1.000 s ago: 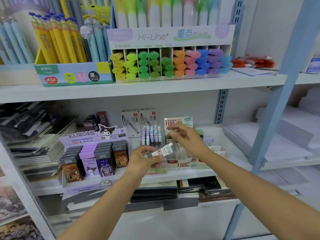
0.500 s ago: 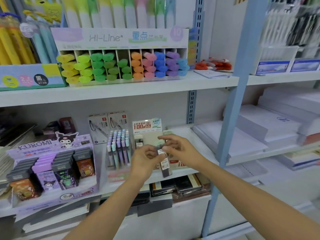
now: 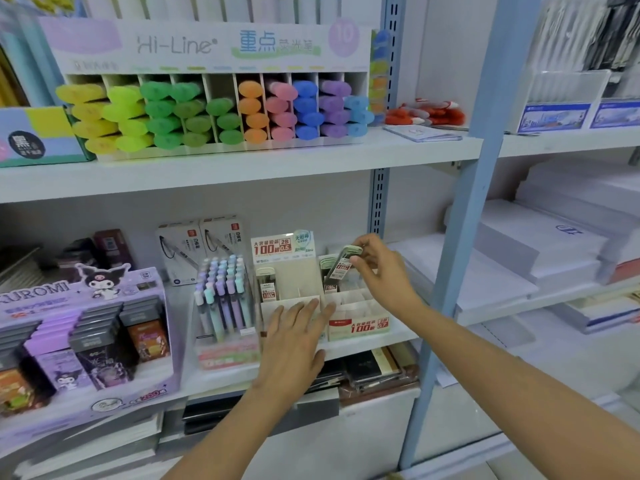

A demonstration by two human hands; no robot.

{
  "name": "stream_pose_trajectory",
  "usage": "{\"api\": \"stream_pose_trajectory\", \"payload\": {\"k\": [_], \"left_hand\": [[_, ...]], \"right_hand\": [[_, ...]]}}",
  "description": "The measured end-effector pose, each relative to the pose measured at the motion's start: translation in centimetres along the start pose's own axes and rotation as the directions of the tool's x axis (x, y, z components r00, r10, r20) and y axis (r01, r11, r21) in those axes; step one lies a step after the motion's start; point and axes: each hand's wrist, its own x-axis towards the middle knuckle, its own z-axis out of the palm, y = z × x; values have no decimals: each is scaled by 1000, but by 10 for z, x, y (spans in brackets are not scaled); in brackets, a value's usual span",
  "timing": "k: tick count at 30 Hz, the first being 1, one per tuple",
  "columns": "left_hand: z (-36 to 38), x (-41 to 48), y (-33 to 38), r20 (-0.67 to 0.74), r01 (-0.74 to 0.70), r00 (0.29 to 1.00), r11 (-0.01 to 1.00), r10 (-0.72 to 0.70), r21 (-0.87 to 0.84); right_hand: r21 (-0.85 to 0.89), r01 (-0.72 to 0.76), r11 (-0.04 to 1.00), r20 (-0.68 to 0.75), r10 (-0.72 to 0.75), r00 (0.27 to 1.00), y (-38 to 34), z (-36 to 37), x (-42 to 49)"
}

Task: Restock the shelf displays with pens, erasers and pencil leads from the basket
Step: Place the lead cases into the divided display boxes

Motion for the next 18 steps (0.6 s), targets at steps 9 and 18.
{"api": "stream_pose_trajectory", "payload": {"k": [9, 18], "left_hand": [[7, -1, -2, -54, -16, 998, 1000, 15, -16], [8, -2, -2, -60, -25, 998, 999, 23, -32]], "right_hand": [[-167, 81, 983, 88, -67, 994, 7, 5, 6], [-295, 115, 948, 48, -105, 993, 12, 25, 2]]}}
